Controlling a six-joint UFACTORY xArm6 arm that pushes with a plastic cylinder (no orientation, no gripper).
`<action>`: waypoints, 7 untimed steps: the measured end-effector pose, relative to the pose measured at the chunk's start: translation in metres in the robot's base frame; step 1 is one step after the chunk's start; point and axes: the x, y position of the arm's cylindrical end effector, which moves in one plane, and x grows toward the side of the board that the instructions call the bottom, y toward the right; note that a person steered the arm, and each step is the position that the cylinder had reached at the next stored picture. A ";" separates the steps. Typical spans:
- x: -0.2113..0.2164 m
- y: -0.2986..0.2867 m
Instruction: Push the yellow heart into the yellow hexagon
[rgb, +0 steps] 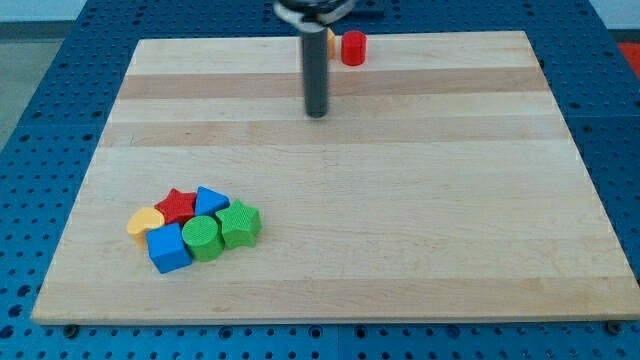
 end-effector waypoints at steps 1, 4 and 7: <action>0.021 -0.070; 0.131 -0.239; 0.224 -0.185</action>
